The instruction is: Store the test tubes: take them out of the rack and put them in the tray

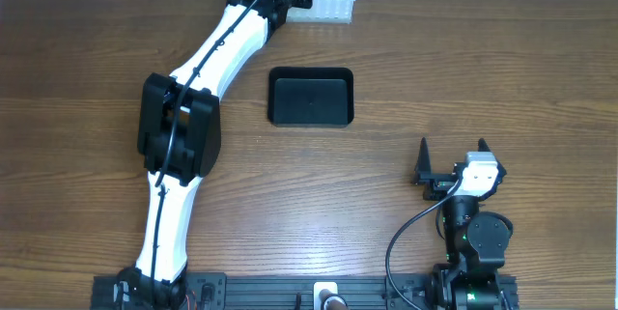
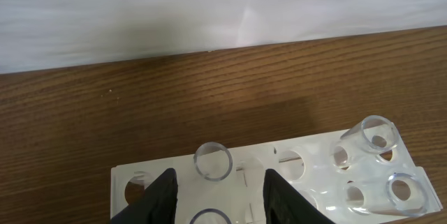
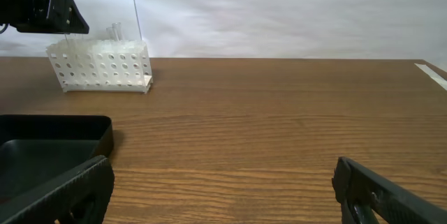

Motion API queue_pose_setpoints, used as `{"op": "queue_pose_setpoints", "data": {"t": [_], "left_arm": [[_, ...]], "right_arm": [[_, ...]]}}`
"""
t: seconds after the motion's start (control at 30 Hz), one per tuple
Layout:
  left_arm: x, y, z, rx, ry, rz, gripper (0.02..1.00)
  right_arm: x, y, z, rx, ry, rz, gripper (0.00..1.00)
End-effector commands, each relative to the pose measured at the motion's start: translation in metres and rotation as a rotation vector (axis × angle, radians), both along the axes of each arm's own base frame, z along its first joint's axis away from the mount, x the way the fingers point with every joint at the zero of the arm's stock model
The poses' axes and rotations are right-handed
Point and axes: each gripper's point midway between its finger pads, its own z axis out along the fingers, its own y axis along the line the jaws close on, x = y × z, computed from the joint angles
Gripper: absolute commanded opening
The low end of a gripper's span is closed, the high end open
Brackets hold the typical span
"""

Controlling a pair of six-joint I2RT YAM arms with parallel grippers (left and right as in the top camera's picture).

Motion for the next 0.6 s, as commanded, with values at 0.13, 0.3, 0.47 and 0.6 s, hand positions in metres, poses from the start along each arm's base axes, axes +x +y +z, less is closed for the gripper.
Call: {"op": "queue_pose_setpoints", "data": {"t": [0.13, 0.3, 0.47, 0.6], "left_arm": [[-0.0003, 0.0025, 0.0354, -0.013, -0.044, 0.012, 0.255], [-0.0011, 0.0028, 0.0342, -0.011, -0.039, 0.012, 0.159], [-0.0011, 0.0028, 0.0342, -0.011, -0.039, 0.012, 0.115], [-0.0011, 0.0028, 0.0342, -0.011, -0.039, 0.012, 0.110]], "right_arm": [[-0.0001, 0.0018, -0.0019, -0.007, 0.002, 0.010, 0.993], [-0.0001, 0.0018, -0.0019, -0.007, 0.002, 0.010, 0.993], [-0.0001, 0.0018, -0.0018, -0.007, 0.002, 0.010, 0.993], [-0.0001, 0.0018, -0.0020, -0.007, 0.002, 0.010, 0.993]]}}
